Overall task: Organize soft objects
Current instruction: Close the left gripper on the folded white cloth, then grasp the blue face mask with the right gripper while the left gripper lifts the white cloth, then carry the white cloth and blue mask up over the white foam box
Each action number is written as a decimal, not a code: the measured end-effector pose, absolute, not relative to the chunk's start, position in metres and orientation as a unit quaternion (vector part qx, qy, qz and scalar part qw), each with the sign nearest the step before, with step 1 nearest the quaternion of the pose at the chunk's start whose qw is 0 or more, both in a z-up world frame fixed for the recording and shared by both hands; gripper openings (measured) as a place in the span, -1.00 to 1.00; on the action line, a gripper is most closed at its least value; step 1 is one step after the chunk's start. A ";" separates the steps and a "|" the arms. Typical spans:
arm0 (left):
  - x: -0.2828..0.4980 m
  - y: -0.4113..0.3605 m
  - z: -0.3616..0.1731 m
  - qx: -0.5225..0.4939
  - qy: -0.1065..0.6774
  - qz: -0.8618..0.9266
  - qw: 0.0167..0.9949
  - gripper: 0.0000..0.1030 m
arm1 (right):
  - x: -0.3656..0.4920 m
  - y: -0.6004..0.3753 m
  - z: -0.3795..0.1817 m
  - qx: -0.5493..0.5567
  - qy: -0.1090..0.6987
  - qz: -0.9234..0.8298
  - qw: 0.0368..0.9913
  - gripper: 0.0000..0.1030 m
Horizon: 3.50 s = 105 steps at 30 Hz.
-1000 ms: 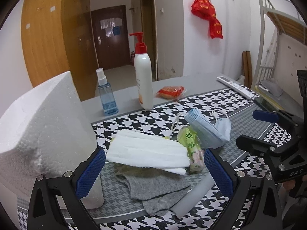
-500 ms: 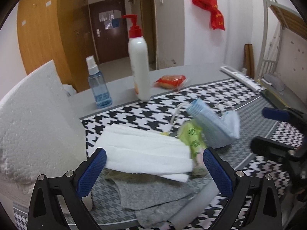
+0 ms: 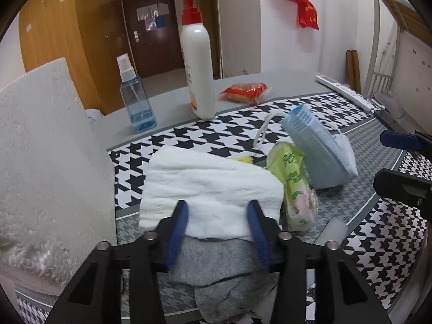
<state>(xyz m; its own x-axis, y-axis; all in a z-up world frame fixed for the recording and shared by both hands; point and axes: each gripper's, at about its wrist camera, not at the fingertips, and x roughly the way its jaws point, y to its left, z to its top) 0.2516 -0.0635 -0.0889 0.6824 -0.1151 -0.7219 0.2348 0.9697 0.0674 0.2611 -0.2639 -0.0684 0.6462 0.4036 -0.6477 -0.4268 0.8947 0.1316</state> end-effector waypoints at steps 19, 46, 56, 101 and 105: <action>0.239 -0.061 -0.071 0.062 0.338 -0.112 0.933 -0.28 | 0.273 -0.251 -0.067 -0.040 0.354 0.245 0.902 0.99; 0.249 -0.061 -0.085 0.061 0.366 -0.106 0.922 0.58 | 0.278 -0.253 -0.082 -0.025 0.370 0.299 0.879 -0.76; 0.258 -0.057 -0.096 0.053 0.409 -0.109 0.904 0.06 | 0.279 -0.264 -0.082 0.016 0.368 0.316 0.875 -0.76; 0.197 -0.050 -0.021 -0.006 0.254 -0.162 0.953 -0.90 | 0.254 -0.279 -0.044 0.039 0.304 0.307 0.901 -0.77; 0.191 -0.049 -0.017 -0.005 0.249 -0.158 0.955 -0.90 | 0.244 -0.283 -0.036 0.040 0.289 0.299 0.908 -0.77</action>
